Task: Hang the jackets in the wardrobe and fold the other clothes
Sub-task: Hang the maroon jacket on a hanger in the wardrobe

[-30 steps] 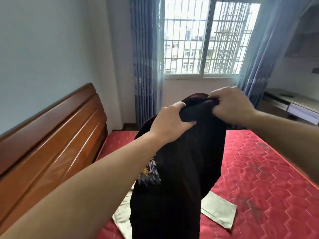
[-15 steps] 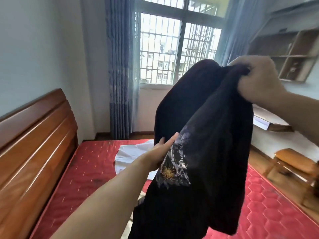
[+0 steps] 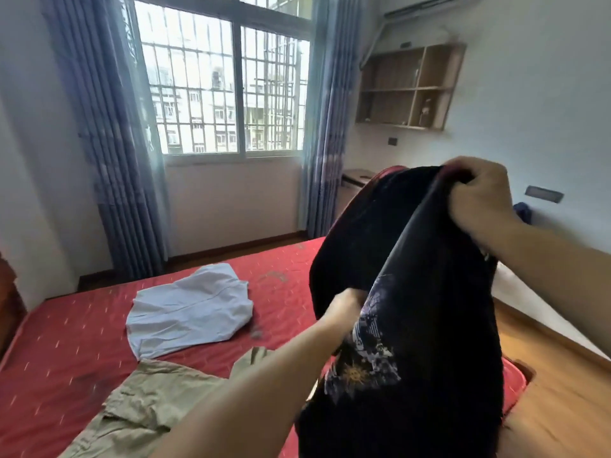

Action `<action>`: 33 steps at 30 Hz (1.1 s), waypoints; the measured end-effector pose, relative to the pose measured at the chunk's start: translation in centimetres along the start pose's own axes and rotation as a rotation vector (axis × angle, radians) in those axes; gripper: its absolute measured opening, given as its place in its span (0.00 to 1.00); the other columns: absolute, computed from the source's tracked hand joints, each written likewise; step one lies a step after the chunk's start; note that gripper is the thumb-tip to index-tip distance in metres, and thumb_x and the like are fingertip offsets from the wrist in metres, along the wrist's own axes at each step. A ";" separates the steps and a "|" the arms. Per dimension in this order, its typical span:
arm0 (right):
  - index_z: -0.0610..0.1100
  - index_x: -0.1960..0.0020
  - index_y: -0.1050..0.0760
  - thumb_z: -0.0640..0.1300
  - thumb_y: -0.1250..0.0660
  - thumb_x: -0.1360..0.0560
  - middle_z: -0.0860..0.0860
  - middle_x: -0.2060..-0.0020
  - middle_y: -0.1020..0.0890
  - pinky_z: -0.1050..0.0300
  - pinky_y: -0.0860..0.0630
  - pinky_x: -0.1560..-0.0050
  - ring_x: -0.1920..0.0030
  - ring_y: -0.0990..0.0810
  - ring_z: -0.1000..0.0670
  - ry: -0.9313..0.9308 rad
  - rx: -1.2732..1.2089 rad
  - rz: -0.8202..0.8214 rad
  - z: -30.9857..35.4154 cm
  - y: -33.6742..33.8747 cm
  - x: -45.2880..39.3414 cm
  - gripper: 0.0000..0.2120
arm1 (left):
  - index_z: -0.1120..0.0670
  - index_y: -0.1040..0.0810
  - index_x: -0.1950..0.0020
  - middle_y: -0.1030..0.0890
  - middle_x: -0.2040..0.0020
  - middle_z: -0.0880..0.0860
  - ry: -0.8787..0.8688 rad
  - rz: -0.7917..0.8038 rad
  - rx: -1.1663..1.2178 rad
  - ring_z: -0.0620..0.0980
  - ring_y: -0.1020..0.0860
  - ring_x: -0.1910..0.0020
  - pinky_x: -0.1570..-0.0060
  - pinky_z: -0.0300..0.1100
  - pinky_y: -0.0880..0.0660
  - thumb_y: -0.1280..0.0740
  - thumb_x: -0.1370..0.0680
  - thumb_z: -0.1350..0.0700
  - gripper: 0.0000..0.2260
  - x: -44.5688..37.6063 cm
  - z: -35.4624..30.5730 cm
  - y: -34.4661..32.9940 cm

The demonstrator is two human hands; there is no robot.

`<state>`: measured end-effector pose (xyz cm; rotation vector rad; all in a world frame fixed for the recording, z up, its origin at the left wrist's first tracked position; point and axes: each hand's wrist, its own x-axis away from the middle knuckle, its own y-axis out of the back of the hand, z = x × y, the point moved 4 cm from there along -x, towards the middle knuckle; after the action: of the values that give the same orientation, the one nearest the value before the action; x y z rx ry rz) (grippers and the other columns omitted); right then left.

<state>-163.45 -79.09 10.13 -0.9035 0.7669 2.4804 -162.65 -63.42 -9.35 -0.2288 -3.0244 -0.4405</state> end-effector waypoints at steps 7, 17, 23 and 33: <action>0.47 0.55 0.20 0.36 0.36 0.29 0.46 0.58 0.17 0.55 0.27 0.52 0.54 0.21 0.44 -0.043 0.265 0.029 -4.5 11.4 0.4 0.09 | 0.51 0.20 0.49 0.20 0.59 0.49 -0.364 -0.337 -0.148 0.47 0.25 0.60 0.60 0.37 0.32 0.38 0.24 0.63 0.11 0.9 -7.0 2.4; 0.51 0.50 0.28 0.40 0.35 0.30 0.52 0.60 0.22 0.51 0.31 0.51 0.56 0.25 0.44 0.023 0.643 0.190 -6.6 19.2 0.1 0.11 | 0.56 0.26 0.47 0.23 0.58 0.51 -0.749 -0.494 -0.600 0.50 0.24 0.59 0.59 0.44 0.27 0.39 0.21 0.60 0.05 4.5 -25.7 2.6; 0.49 0.57 0.23 0.37 0.35 0.32 0.49 0.56 0.22 0.54 0.31 0.58 0.56 0.27 0.45 -0.037 0.750 0.182 -8.9 19.0 0.0 0.08 | 0.58 0.19 0.46 0.22 0.59 0.52 -0.802 -0.273 -1.039 0.48 0.25 0.62 0.65 0.34 0.32 0.35 0.22 0.62 0.07 4.1 -27.1 1.9; 0.49 0.55 0.25 0.42 0.37 0.27 0.49 0.55 0.21 0.52 0.33 0.57 0.53 0.23 0.41 0.074 0.965 0.173 -10.0 15.7 -3.2 0.04 | 0.48 0.19 0.57 0.18 0.61 0.47 -0.544 0.169 -1.006 0.47 0.20 0.60 0.59 0.38 0.26 0.30 0.23 0.52 0.03 -1.5 -23.6 5.5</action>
<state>-164.77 -97.90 11.50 -0.5546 1.8768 1.8029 -159.00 -65.24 14.53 -0.7378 -2.8577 -2.1266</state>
